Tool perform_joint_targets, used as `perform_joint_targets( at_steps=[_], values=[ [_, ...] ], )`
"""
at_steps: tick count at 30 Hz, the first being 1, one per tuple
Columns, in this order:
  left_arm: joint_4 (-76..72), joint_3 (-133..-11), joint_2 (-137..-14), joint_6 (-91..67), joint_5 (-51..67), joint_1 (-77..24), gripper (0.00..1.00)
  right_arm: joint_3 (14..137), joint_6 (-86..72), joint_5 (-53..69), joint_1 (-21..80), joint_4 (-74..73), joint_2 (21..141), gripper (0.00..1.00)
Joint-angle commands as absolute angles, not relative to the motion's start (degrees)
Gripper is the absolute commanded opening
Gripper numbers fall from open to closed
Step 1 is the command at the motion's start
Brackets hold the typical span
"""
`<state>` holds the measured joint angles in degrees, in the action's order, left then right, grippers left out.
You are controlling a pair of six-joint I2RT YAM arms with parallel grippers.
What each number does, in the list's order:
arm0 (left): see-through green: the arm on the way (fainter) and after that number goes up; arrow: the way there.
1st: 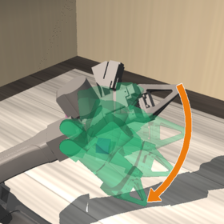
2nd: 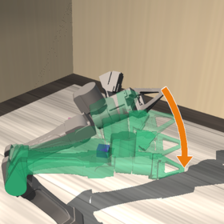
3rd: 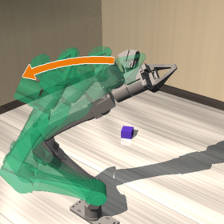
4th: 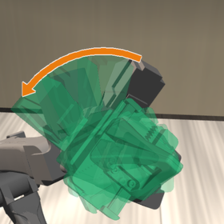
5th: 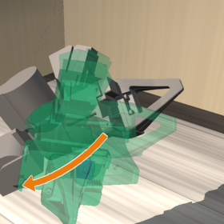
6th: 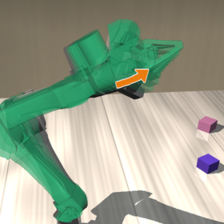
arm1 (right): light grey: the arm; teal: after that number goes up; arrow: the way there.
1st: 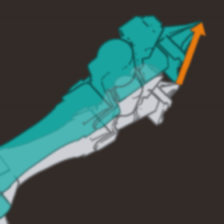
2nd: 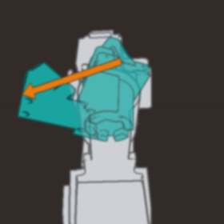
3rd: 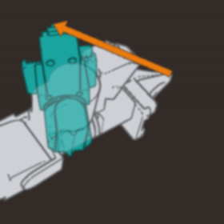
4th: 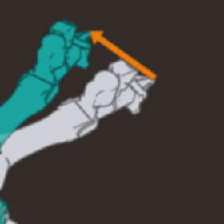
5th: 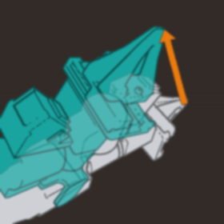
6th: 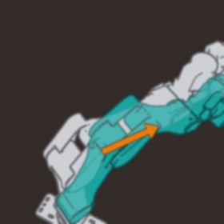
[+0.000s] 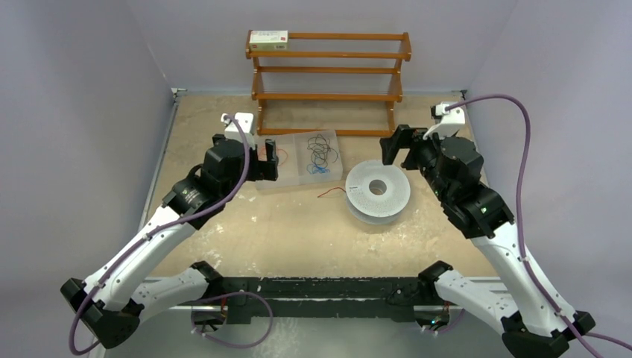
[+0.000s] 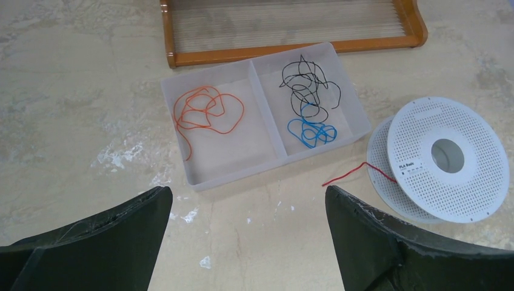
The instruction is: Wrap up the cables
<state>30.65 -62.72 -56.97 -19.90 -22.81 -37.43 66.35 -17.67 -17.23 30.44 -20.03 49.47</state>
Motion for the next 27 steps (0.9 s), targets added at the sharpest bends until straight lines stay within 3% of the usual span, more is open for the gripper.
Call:
perform_joint_targets(
  at_steps=[1, 9, 16, 27],
  values=[
    [25.98, -59.89, -54.02, -20.08, -19.9, -36.92, 0.97, 69.46, -16.55, -21.73, 30.66, -26.26, 50.77, 0.99],
    [24.74, -55.46, -51.63, -22.92, -20.09, -36.91, 0.95, 68.18, -16.1, -24.75, 30.7, -30.16, 54.46, 0.99],
    [26.4, -55.83, -51.05, -23.27, -24.84, -36.91, 1.0, 63.35, -17.29, -28.2, 30.29, -28.58, 58.11, 0.99],
    [25.96, -53.79, -46.66, -23.38, -28.44, -36.89, 1.0, 56.94, -19.35, -14.18, 16.89, -22.87, 60.37, 0.99]
  ],
)
